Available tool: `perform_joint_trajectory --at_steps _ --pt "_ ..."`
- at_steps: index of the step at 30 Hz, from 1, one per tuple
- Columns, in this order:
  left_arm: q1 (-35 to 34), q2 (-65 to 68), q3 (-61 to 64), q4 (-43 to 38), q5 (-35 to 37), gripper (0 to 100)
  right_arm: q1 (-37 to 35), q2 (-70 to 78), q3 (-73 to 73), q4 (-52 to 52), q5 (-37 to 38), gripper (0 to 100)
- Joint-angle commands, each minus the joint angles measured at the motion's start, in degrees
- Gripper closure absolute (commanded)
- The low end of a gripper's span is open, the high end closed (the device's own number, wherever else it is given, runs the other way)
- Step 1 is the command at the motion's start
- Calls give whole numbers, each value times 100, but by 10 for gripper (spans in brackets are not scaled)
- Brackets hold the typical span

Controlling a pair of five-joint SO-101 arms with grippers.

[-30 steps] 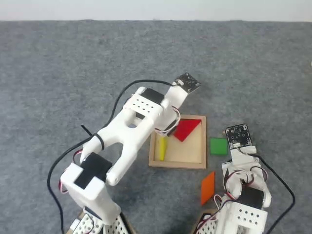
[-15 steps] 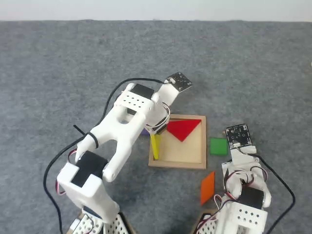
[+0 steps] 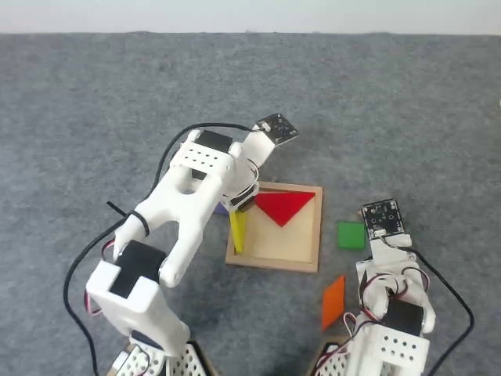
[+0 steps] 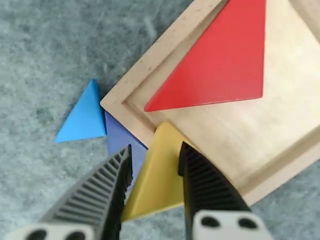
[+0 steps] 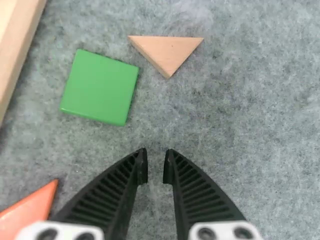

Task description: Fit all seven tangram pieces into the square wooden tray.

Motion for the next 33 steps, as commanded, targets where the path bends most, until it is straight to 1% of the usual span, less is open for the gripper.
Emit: perform_joint_trajectory --at_steps 1,4,8,9,13,21,27,31,33 --pt "-62 -237 -163 35 -88 852 31 -57 88 -4 26 933" --pt "70 -229 -163 35 -88 869 22 -57 88 -4 26 933" --pt "431 -264 -171 193 -88 985 22 -57 88 -13 26 933" --pt "536 -255 -171 316 -88 991 22 -57 88 -13 26 933" --pt "826 -246 -163 615 -88 989 22 -57 88 -13 26 933" --pt "844 -264 -163 642 -88 989 22 -57 88 -4 26 933" --pt "809 -281 -171 932 -97 981 22 -57 88 -4 26 933" --pt "703 -281 -171 932 -53 896 22 -57 88 -4 26 933" --pt "598 -281 -180 914 88 876 22 -57 88 -4 26 933"
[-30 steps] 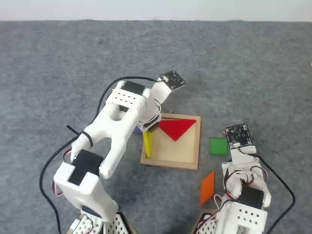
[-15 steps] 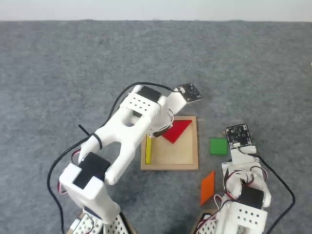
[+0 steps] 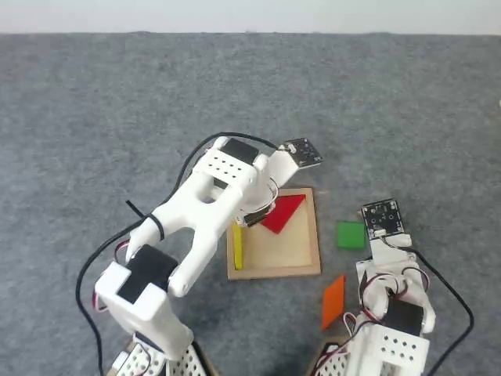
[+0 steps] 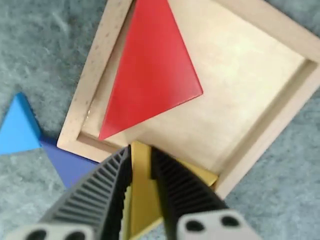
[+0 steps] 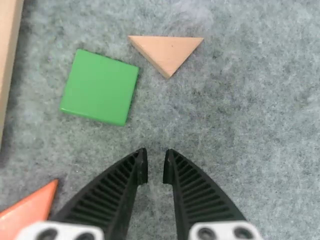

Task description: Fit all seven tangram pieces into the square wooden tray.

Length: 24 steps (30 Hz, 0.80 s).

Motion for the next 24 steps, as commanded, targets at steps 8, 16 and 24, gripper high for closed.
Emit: perform_joint_trajectory --at_steps 8,16,24 --pt "-765 -273 -163 211 211 878 22 -57 88 -4 26 933" --pt "-853 -229 -154 571 -114 878 22 -57 88 -4 26 933" --pt "-897 -229 -136 563 -158 917 22 -57 88 -4 26 933"
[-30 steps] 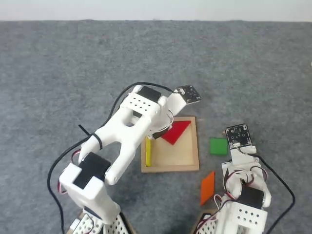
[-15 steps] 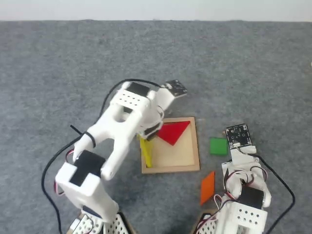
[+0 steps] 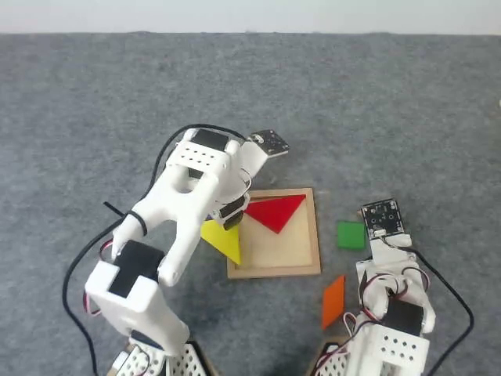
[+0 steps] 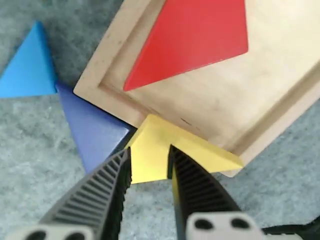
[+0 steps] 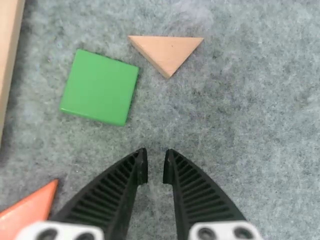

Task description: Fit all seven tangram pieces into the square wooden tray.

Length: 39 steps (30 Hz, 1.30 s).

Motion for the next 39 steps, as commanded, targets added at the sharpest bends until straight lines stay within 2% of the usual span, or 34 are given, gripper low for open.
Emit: perform_joint_trajectory --at_steps 1,4,8,11,14,25,39 --pt "-123 -273 -127 79 -44 921 22 -57 88 -4 26 933" --pt "-580 -281 -119 53 158 920 22 -57 88 -4 26 933" --pt "-1521 -246 -119 -158 299 919 22 -57 88 -13 26 933" --pt "-2084 -229 -40 -369 26 919 22 -57 88 -13 26 933" --pt "-2295 -229 303 -633 -158 919 22 -57 88 -13 26 933" --pt "-2268 -229 1297 -1846 -229 919 22 -57 88 -13 26 933" --pt "-1310 -237 1446 -1688 26 919 22 -57 88 -13 26 933"
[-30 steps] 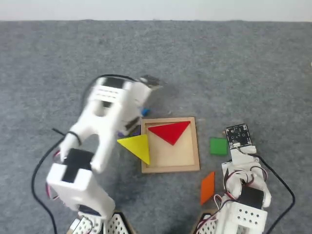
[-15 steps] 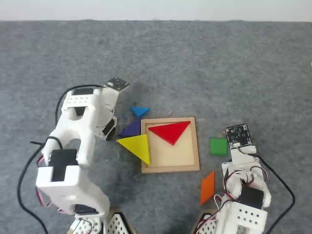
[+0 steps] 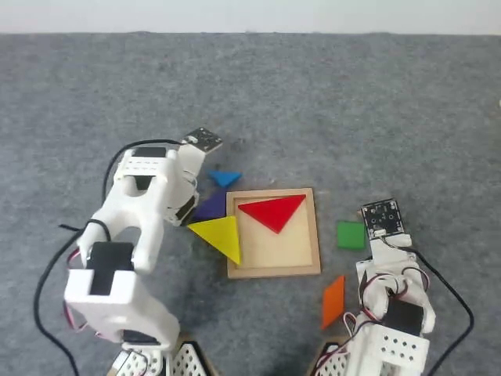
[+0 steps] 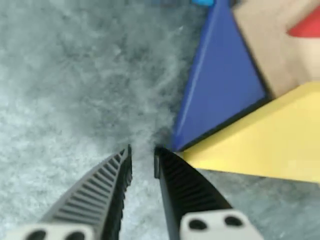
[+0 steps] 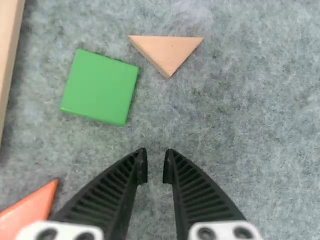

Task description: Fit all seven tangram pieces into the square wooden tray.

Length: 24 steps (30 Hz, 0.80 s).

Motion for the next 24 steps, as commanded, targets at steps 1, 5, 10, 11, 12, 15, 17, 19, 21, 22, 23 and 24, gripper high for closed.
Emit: perform_joint_trajectory --at_steps 1,5,10,11,12,15,17,19,21,22,23,24 --pt "404 -185 31 44 88 919 22 -57 88 -13 26 933" --pt "624 -202 22 141 88 919 22 -57 88 -13 26 933" --pt "923 -229 4 220 97 919 22 -57 88 -13 26 933" --pt "967 -229 -4 220 149 919 22 -57 88 -13 26 933" --pt "1011 -229 -13 220 211 919 22 -57 88 -13 26 933" --pt "1116 -229 -13 229 237 919 22 -57 88 -13 26 933" --pt "1073 -237 -22 229 325 919 22 -57 88 -13 26 933" --pt "879 -237 -57 246 413 919 22 -57 88 -13 26 933" --pt "633 -237 -224 404 404 919 22 -57 88 -13 26 933" --pt "501 -246 -365 501 404 919 22 -57 88 -13 26 933" --pt "360 -290 -488 563 396 919 22 -57 88 -13 26 933" --pt "220 -369 -593 633 369 919 22 -57 88 -13 26 933"
